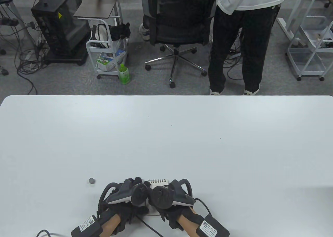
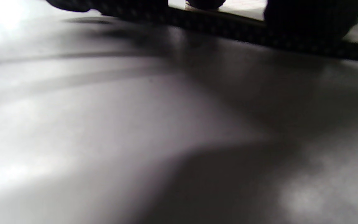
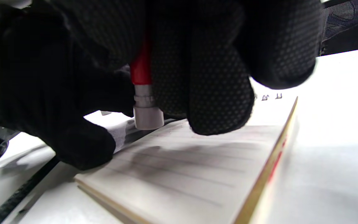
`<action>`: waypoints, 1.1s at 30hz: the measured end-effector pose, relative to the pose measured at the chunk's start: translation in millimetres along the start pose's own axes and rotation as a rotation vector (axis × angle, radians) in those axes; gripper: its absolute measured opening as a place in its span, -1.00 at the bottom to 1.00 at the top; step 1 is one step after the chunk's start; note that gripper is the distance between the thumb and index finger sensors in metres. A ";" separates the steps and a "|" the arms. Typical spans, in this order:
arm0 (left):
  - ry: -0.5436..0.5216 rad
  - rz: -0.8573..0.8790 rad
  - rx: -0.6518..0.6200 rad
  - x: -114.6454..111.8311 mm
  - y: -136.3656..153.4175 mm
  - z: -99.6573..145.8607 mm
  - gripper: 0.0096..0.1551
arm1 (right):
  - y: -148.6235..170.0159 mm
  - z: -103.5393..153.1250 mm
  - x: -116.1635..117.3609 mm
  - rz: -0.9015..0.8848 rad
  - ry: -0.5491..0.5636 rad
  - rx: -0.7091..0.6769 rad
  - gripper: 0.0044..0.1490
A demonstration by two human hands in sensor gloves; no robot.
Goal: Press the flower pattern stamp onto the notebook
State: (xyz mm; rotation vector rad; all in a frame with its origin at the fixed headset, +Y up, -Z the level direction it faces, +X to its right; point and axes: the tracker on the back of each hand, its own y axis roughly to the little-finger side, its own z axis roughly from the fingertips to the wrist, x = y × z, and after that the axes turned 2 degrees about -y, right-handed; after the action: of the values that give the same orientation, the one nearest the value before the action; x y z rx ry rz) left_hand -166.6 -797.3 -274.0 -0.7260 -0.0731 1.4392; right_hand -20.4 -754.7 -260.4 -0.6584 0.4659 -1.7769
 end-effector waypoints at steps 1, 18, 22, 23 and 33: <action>-0.001 0.000 0.000 0.0 0.0 -0.1 0.10 | -0.5 -0.6 1.2 0.003 -0.007 -0.001 -0.40; 0.000 -0.002 0.000 -0.3 0.1 -0.1 0.10 | -5.8 -2.8 7.2 0.061 -0.009 -0.004 -0.41; 0.000 -0.002 0.000 -0.4 0.1 -0.1 0.10 | -7.5 -3.3 7.7 0.066 -0.010 -0.003 -0.41; 0.000 -0.003 -0.001 -0.4 0.2 0.0 0.10 | -8.2 -3.5 8.0 0.069 -0.010 -0.006 -0.41; 0.002 -0.005 0.000 -0.9 0.1 0.6 0.10 | -17.4 -7.3 13.7 0.111 -0.055 -0.001 -0.41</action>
State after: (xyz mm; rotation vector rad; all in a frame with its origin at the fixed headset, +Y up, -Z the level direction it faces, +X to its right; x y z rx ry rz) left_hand -167.1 -797.9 -273.2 -0.7269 -0.0735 1.4341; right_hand -40.8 -762.8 -252.7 -0.6673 0.4573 -1.6504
